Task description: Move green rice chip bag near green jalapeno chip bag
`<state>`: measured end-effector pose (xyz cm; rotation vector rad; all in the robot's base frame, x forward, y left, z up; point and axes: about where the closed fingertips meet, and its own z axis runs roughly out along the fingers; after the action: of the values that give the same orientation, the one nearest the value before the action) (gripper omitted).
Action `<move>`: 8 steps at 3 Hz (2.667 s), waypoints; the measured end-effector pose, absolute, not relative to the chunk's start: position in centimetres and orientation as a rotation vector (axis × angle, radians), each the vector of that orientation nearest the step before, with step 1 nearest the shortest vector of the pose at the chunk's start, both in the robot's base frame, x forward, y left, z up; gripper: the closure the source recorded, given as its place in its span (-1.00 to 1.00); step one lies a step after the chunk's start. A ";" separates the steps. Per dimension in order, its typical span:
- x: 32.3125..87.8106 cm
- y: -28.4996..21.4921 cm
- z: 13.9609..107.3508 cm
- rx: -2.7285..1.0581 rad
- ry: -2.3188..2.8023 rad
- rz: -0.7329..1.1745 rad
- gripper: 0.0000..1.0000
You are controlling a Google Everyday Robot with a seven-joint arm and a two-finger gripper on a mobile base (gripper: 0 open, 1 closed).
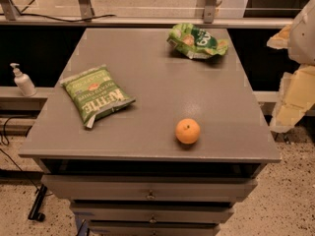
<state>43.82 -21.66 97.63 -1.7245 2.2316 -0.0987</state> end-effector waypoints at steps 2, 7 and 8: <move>44.5 -21.8 98.0 -1.716 2.190 -0.086 -1.00; 73.0 -21.4 92.4 -1.383 1.834 0.036 -1.00; 77.8 -20.8 89.8 -1.341 1.896 0.055 -1.00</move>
Offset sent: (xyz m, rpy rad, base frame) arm 0.0171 -0.0052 0.0021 0.0655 -0.0401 0.0381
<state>77.75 -20.81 89.76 -1.3406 1.8957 0.0546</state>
